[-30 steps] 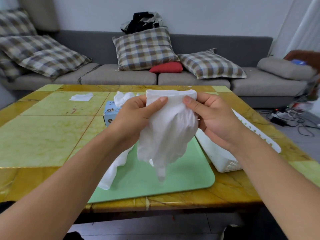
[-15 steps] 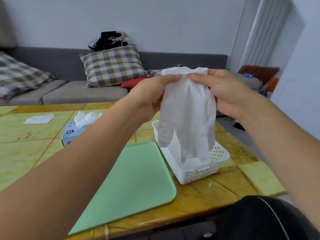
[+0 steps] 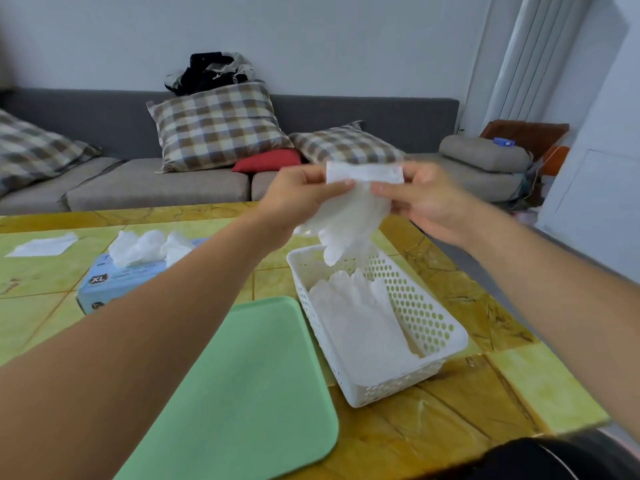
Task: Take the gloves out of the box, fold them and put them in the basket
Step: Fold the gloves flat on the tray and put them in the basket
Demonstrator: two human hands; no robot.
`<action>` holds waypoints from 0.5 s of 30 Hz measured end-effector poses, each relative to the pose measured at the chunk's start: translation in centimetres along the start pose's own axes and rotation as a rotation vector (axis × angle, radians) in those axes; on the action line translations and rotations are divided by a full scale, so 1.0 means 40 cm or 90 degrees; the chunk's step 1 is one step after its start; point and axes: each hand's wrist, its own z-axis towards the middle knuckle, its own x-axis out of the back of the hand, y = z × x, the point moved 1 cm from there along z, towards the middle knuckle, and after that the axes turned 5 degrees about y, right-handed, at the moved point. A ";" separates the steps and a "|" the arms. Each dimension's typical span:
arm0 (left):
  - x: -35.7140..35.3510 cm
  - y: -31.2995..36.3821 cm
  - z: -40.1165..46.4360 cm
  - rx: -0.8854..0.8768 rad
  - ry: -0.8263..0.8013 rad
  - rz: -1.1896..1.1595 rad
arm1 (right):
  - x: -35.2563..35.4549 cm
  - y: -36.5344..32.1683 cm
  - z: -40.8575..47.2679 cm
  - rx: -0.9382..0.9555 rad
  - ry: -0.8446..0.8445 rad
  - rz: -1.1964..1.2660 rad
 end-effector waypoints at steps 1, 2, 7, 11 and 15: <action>-0.003 -0.040 -0.015 0.000 -0.029 0.060 | 0.011 0.045 -0.022 -0.002 -0.024 -0.052; -0.006 -0.076 -0.033 -0.003 -0.069 0.123 | 0.022 0.082 -0.047 0.001 -0.047 -0.116; -0.048 -0.185 -0.134 -0.107 -0.326 0.417 | 0.038 0.185 -0.159 -0.007 -0.226 -0.306; -0.095 -0.189 -0.178 -0.122 -0.441 0.552 | 0.020 0.186 -0.207 0.034 -0.358 -0.535; -0.132 -0.161 -0.200 -0.059 -0.558 0.650 | 0.019 0.174 -0.211 -0.076 -0.509 -0.620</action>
